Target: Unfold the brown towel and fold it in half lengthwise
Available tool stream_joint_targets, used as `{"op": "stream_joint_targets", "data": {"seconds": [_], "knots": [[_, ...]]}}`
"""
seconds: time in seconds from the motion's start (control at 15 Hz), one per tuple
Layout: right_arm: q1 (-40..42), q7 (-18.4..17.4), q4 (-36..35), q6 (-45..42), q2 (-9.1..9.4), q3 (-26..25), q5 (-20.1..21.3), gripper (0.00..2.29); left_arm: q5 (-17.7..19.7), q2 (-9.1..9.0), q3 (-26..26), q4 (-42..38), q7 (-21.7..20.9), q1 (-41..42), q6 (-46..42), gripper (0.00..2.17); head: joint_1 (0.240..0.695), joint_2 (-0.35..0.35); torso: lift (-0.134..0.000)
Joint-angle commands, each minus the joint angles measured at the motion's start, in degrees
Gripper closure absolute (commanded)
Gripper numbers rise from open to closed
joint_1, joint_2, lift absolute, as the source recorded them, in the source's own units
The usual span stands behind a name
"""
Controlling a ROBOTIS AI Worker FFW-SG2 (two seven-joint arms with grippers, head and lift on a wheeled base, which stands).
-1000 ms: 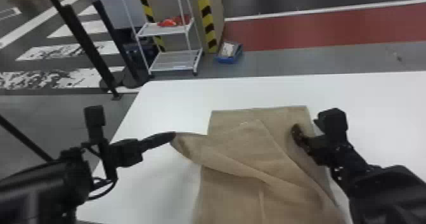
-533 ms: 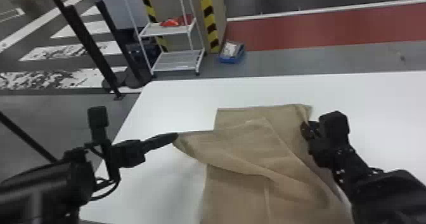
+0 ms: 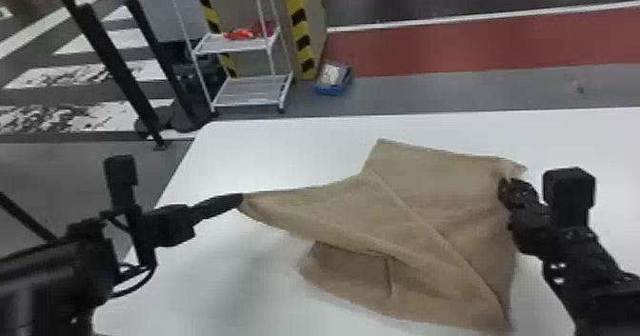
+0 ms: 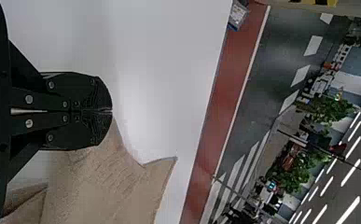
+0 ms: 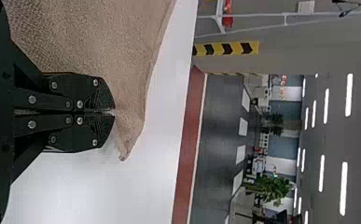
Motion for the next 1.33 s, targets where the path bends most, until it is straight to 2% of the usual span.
{"op": "stream_joint_targets", "data": {"seconds": [0.0, 0.27, 0.47, 0.67, 0.73, 0.8, 0.87, 0.93, 1.0, 1.07, 1.13, 1.27], "knots": [[5.32, 0.21, -6.54, 4.07, -1.12, -4.59, -0.19, 1.69, -0.07, 0.74, -0.08, 2.24, 0.36, -1.46, -0.5, 2.15, 0.695, 0.205, -0.123], [15.61, 0.21, -14.54, 8.64, -1.38, -10.56, 1.65, 1.69, -0.15, 2.41, 0.01, 5.32, 1.67, -3.13, -1.91, 2.15, 0.695, 0.135, -0.123], [22.02, 0.12, -21.04, 10.93, -1.3, -13.64, 1.65, 1.69, -0.24, 2.76, 0.01, 6.29, 1.94, -3.48, -2.79, 2.15, 0.695, 0.104, -0.123], [26.33, 0.12, -27.72, 16.9, -1.3, -15.84, 1.3, 1.67, -0.24, 3.2, 0.01, 7.52, 2.2, -3.74, -2.79, 2.15, 0.695, 0.076, -0.123], [27.3, 0.12, -29.48, 20.07, -1.3, -15.93, 1.3, 1.41, -0.33, 3.2, -0.17, 7.78, 2.11, -3.74, -2.79, 2.15, 0.695, 0.07, -0.123], [27.91, 0.12, -30.18, 20.77, -1.12, -15.93, 1.21, 0.87, -0.24, 3.11, -0.34, 8.13, 2.2, -3.74, -2.79, 2.14, 0.695, 0.066, -0.123], [28.44, 0.21, -30.98, 21.65, -1.12, -15.66, 1.21, 0.25, -0.15, 3.11, -0.61, 8.48, 2.64, -3.74, -2.79, 2.02, 0.695, 0.063, -0.123], [28.88, 0.21, -31.94, 23.06, -1.12, -15.57, 1.21, 0.04, 0.02, 3.11, -0.69, 8.75, 2.64, -3.66, -2.79, 1.62, 0.695, 0.061, -0.123], [29.49, 0.21, -33.0, 23.23, -1.12, -15.57, 1.39, 0.03, 0.37, 3.11, -0.78, 9.1, 2.64, -3.66, -2.97, 0.85, 0.695, 0.061, -0.123], [30.02, 0.3, -34.23, 24.11, -1.12, -15.57, 1.56, 0.03, 0.46, 3.11, -0.78, 9.19, 2.73, -3.66, -2.97, 0.18, 0.695, 0.061, -0.123], [30.55, 1.27, -35.72, 24.99, -1.12, -15.66, 1.83, 0.03, 0.46, 3.11, -0.96, 9.27, 3.26, -3.66, -2.97, 0.01, 0.695, 0.061, -0.123], [31.16, 2.06, -37.66, 26.75, -1.12, -16.01, 3.76, 0.03, 0.64, 3.38, -0.87, 9.36, 3.52, -3.66, -2.97, 0.01, 0.695, 0.063, -0.123]]}}
